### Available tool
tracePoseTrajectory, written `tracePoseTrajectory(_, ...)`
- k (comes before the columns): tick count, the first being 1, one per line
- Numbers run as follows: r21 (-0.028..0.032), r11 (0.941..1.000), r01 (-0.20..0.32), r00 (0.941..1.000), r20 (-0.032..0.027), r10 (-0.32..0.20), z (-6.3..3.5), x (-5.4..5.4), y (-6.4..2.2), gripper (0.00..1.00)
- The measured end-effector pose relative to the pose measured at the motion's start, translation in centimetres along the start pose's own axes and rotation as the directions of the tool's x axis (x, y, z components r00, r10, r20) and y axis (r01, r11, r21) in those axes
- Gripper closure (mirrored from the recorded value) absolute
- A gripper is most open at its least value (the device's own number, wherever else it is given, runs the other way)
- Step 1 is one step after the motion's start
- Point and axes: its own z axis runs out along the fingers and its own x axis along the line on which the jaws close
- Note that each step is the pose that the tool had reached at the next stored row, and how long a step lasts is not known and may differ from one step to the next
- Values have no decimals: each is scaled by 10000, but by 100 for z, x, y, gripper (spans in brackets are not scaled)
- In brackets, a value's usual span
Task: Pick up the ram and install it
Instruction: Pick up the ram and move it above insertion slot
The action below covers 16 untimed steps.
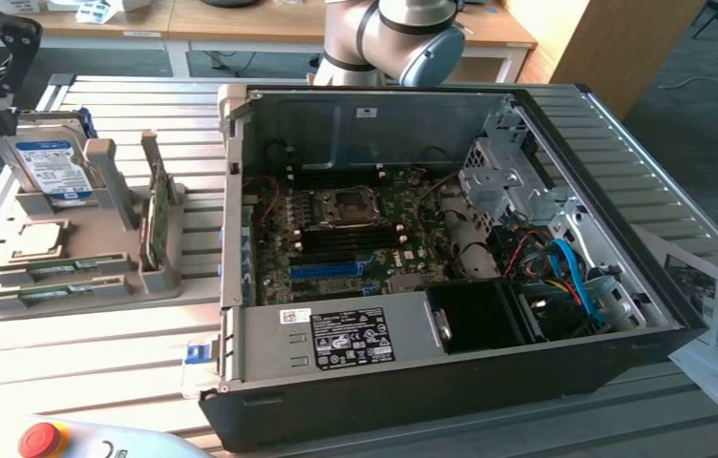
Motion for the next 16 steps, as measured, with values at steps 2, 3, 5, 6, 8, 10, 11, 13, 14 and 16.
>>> tracePoseTrajectory(2, -6, 9996, 279, 9996, -12, -279, 0, 0, -1, 90)
tracePoseTrajectory(3, -10, 9991, 414, 9991, -18, -414, 0, 0, -1, 90)
tracePoseTrajectory(5, -17, 9976, 696, 9976, -29, -696, -1, 0, -2, 90)
tracePoseTrajectory(6, -20, 9966, 828, 9966, -35, -828, -1, 1, -2, 90)
tracePoseTrajectory(8, -27, 9939, 1106, 9939, -45, -1106, 0, 1, -2, 90)
tracePoseTrajectory(10, -36, 9900, 1410, 9900, -56, -1410, 0, 2, -2, 90)
tracePoseTrajectory(11, -40, 9873, 1586, 9873, -64, -1586, 0, 2, -2, 90)
tracePoseTrajectory(13, -50, 9815, 1916, 9814, -76, -1916, 1, 3, -2, 90)
tracePoseTrajectory(14, -55, 9780, 2085, 9780, -82, -2085, 1, 3, -2, 90)
tracePoseTrajectory(16, -66, 9700, 2431, 9700, -95, -2431, 1, 3, -2, 90)
